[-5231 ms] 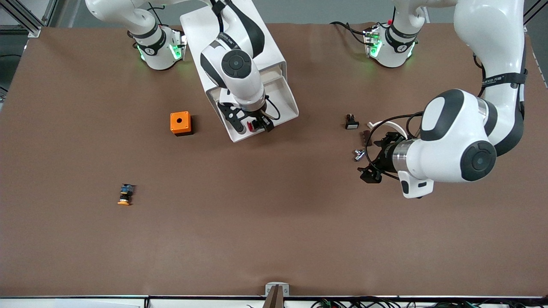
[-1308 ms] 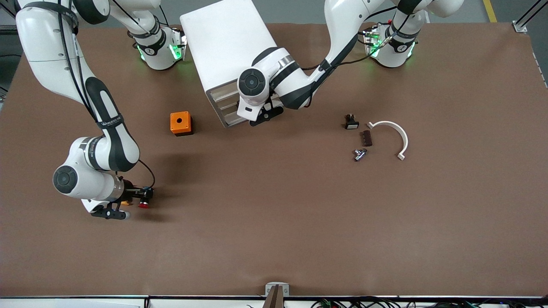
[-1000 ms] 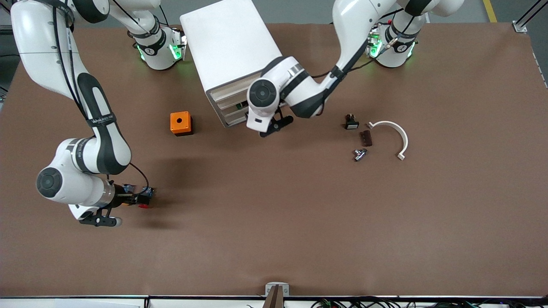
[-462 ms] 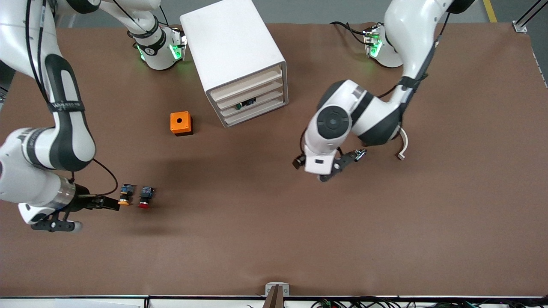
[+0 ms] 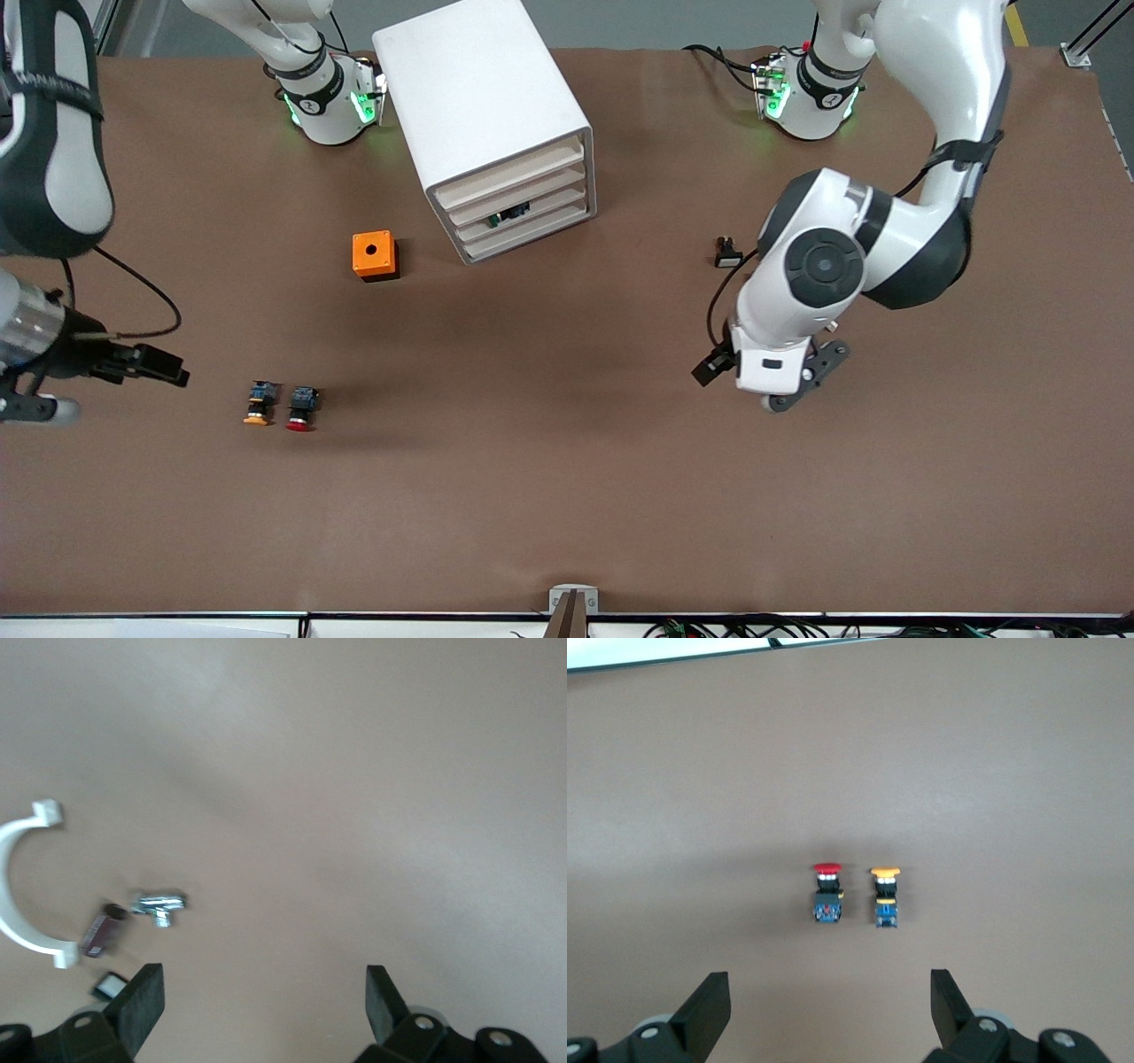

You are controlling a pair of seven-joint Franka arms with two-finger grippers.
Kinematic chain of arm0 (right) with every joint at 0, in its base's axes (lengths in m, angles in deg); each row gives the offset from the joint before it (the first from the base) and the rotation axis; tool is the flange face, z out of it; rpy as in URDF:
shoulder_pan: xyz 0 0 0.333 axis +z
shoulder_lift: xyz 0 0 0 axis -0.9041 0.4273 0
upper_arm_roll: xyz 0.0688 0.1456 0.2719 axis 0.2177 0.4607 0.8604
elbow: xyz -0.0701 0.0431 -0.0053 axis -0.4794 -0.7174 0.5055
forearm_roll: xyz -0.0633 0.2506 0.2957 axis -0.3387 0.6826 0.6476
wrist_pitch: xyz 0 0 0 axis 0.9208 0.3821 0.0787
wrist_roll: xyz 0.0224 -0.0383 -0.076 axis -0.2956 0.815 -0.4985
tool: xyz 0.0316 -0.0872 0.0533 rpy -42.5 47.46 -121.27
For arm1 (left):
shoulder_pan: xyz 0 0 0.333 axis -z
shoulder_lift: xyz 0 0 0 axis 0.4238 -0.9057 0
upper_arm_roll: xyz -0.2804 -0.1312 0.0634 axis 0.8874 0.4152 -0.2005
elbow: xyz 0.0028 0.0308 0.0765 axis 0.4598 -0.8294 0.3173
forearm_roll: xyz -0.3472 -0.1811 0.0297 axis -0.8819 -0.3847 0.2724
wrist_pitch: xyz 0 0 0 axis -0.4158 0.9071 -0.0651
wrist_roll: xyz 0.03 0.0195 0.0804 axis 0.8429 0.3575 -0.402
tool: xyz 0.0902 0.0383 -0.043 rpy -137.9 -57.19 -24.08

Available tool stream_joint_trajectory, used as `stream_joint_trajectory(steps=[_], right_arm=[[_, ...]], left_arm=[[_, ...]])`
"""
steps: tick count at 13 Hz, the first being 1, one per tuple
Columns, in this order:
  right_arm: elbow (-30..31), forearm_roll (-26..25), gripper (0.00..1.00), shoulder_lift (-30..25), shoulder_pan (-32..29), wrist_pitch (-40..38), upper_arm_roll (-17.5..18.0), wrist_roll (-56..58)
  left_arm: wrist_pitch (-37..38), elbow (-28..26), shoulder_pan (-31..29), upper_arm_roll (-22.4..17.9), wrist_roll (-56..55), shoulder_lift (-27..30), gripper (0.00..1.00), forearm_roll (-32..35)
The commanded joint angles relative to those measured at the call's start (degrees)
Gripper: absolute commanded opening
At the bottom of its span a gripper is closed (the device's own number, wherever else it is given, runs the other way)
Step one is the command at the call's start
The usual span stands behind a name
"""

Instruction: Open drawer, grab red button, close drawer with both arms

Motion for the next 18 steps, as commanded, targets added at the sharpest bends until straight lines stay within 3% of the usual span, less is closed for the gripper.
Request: stream_joint_trajectory(steps=[1,5,10,14,18], right_arm=[[3.62,-1.78,1.00,-8.06,0.69,-3.69,0.08,-1.25],[3.79,-1.86,1.00,-12.46,0.52,-8.80,0.08,-2.12],[3.88,-1.86,1.00,-13.79,1.57,-14.95,0.26,-6.08],[3.88,-2.21,1.00,-14.85,1.92,-16.19,0.26,-6.08],[3.62,-2.92,1.00,-14.85,2.10,-16.28,0.26,-6.26]], left_arm=[[2.88,-0.55,-1.88,0.31,4.39,4.12,1.00,1.59],[7.19,-0.55,-6.35,0.48,17.12,10.45,1.00,1.41],[9.56,-0.55,-13.74,0.48,38.30,18.36,1.00,0.54],[14.13,-0.55,-17.78,0.66,47.90,21.79,1.00,-0.35],[15.98,-0.55,-18.14,0.49,51.34,23.99,1.00,-0.52]])
